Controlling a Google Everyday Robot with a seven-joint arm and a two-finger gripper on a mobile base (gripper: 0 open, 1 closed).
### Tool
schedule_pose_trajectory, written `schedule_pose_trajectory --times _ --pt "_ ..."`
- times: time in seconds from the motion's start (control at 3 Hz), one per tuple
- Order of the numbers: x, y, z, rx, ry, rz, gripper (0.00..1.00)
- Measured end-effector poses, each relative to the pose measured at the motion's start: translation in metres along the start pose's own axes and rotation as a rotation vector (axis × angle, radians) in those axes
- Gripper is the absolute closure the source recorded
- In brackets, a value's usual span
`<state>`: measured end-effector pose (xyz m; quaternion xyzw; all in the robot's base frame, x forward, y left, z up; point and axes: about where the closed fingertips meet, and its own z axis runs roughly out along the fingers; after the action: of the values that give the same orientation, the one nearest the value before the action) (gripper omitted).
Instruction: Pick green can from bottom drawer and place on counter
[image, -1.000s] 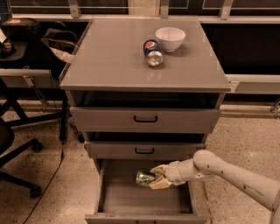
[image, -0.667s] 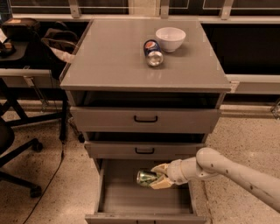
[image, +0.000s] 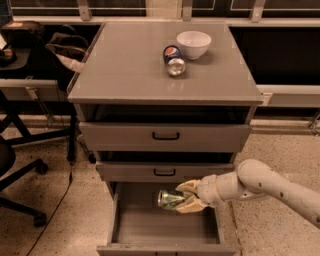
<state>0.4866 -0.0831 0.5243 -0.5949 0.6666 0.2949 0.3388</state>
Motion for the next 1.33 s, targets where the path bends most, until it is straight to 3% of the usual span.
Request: schedule_pose_trajectory --times 0.33,1.0,1.33 --pt "-0.048 0.002 -0.046 0.05 -0.01 -0.059 1.0" --pt "-0.118 0.002 -0.108 0.137 -0.011 -0.147 1.0" --pt "-0.118 0.002 -0.108 0.137 -0.011 -0.148 1.0"
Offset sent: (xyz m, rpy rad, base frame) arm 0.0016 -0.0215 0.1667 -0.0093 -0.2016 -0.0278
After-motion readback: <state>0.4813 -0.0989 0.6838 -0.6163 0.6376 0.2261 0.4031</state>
